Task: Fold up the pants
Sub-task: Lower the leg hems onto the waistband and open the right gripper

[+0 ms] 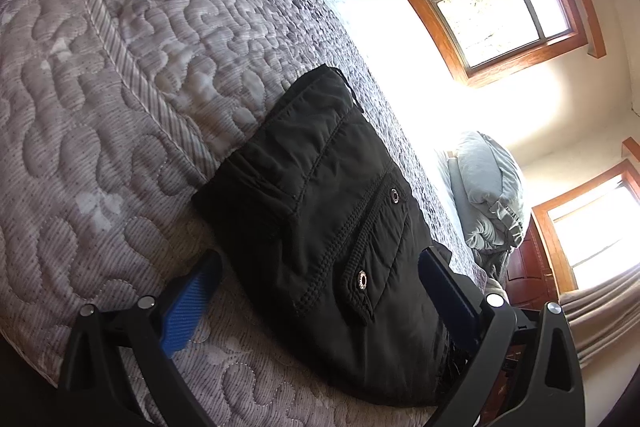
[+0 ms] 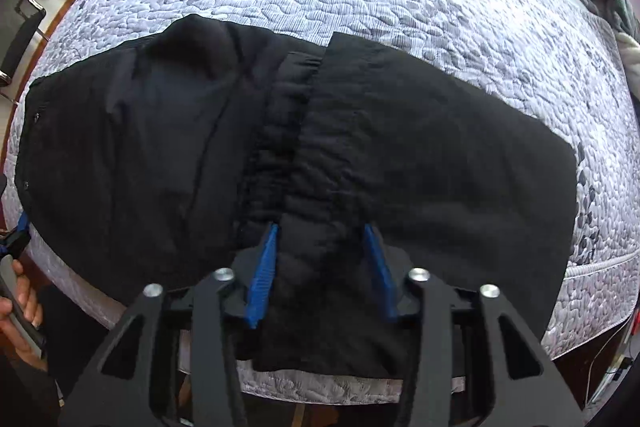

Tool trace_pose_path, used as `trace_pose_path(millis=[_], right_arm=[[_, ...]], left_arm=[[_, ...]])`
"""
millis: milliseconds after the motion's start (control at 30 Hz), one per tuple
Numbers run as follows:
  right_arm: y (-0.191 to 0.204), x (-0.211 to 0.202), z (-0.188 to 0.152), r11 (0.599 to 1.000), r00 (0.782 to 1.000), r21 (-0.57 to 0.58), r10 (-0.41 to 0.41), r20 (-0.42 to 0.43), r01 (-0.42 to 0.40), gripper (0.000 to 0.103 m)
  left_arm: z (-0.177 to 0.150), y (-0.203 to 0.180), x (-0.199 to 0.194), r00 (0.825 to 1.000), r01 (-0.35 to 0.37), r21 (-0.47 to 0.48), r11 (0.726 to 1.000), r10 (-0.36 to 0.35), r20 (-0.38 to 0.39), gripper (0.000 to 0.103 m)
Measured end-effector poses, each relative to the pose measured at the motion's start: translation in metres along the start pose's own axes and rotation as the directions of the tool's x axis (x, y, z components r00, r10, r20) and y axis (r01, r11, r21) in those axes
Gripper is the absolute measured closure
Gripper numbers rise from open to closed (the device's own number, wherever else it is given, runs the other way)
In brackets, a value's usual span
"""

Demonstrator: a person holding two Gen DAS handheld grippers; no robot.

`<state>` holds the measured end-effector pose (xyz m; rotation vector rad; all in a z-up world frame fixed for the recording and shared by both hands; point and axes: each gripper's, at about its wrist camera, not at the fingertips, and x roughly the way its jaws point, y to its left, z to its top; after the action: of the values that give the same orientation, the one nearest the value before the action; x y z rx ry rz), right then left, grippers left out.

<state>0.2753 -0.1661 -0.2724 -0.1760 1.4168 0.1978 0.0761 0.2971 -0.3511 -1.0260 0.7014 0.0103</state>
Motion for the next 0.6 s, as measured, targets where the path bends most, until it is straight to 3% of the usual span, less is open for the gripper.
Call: trace_pose_path(millis=[100, 367, 433, 500, 600], right_arm=[[0.008, -0.007, -0.001, 1.0, 1.0, 0.004, 0.025, 0.009, -0.025, 0.098], [0.016, -0.017, -0.006, 0.996, 0.996, -0.006, 0.087, 0.014, -0.087, 0.1], [0.017, -0.008, -0.005, 0.994, 0.994, -0.027, 0.105, -0.016, -0.106, 0.097], [0.012, -0.007, -0.003, 0.987, 0.987, -0.002, 0.158, -0.015, -0.158, 0.076], [0.005, -0.028, -0.001, 0.972, 0.971, 0.007, 0.236, 0.037, -0.236, 0.07]], left_arm=[[0.003, 0.002, 0.001, 1.0, 0.006, -0.008, 1.0, -0.006, -0.005, 0.004], [0.007, 0.006, 0.0, 1.0, 0.023, -0.018, 1.0, -0.023, -0.004, 0.004], [0.007, 0.006, 0.0, 1.0, 0.016, -0.016, 1.0, -0.016, -0.003, 0.004], [0.006, 0.006, 0.0, 1.0, 0.013, -0.01, 1.0, -0.013, -0.006, 0.004], [0.006, 0.005, 0.0, 1.0, 0.012, -0.003, 1.0, -0.012, -0.012, 0.004]])
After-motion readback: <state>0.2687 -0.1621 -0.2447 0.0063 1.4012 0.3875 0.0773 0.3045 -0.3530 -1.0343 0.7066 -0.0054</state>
